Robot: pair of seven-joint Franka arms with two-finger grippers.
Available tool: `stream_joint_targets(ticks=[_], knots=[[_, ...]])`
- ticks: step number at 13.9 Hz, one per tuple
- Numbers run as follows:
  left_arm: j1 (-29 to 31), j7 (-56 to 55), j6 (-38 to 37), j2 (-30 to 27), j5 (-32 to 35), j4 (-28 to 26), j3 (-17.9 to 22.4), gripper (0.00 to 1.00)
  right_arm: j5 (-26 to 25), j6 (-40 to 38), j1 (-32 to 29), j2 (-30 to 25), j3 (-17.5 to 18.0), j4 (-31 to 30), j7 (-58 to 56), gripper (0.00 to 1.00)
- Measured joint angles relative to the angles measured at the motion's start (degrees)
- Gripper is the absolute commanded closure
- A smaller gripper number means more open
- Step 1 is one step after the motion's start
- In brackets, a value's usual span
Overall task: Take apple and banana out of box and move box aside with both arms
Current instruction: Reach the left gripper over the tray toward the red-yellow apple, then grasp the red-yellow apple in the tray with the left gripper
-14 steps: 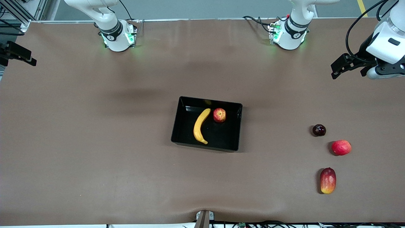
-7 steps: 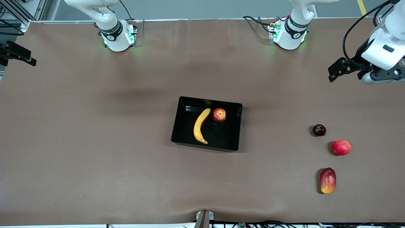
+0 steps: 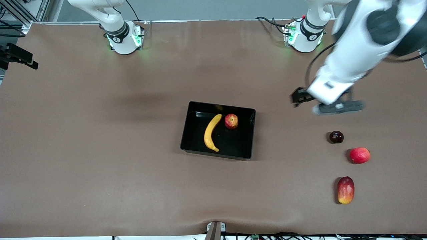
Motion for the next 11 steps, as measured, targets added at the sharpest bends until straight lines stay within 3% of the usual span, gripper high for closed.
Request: stream_joint_targets(ticks=[2,11], knots=[[-1.05,-2.37,3.80,4.26,0.77,0.03,-2.43,0.00,0.00,-0.03,0.00,0.00,-0.05,0.00,0.00,0.00],[-12.36,-15.29,20.04,21.19,6.02,0.33,-2.71,0.00,0.00,-0.04,0.00,0.00,-0.55,0.01,-0.02,0.00]])
